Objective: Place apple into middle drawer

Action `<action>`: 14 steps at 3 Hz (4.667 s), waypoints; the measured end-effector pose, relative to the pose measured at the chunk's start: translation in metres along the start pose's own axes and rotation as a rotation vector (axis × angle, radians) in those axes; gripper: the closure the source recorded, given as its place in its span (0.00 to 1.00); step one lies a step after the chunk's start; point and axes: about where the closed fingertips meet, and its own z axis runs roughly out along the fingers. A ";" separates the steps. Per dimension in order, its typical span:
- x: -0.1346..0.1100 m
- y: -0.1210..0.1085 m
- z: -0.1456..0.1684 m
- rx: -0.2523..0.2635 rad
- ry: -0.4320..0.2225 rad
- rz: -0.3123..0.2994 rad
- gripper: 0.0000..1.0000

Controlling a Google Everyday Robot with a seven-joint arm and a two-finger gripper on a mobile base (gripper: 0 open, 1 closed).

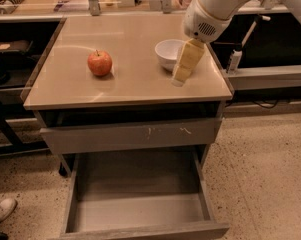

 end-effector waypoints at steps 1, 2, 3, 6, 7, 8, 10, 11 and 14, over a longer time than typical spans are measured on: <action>-0.022 -0.023 0.030 0.023 -0.091 0.001 0.00; -0.061 -0.045 0.051 0.024 -0.169 -0.040 0.00; -0.061 -0.045 0.051 0.024 -0.170 -0.040 0.00; -0.130 -0.071 0.123 -0.105 -0.391 -0.061 0.00; -0.132 -0.073 0.123 -0.104 -0.396 -0.061 0.00; -0.143 -0.067 0.140 -0.142 -0.430 -0.033 0.00; -0.174 -0.055 0.178 -0.227 -0.445 -0.078 0.00; -0.175 -0.055 0.179 -0.231 -0.445 -0.080 0.00; -0.182 -0.055 0.221 -0.266 -0.489 -0.044 0.00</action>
Offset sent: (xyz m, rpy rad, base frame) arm 0.0987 0.1145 -0.0024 0.2125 -0.1089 0.1561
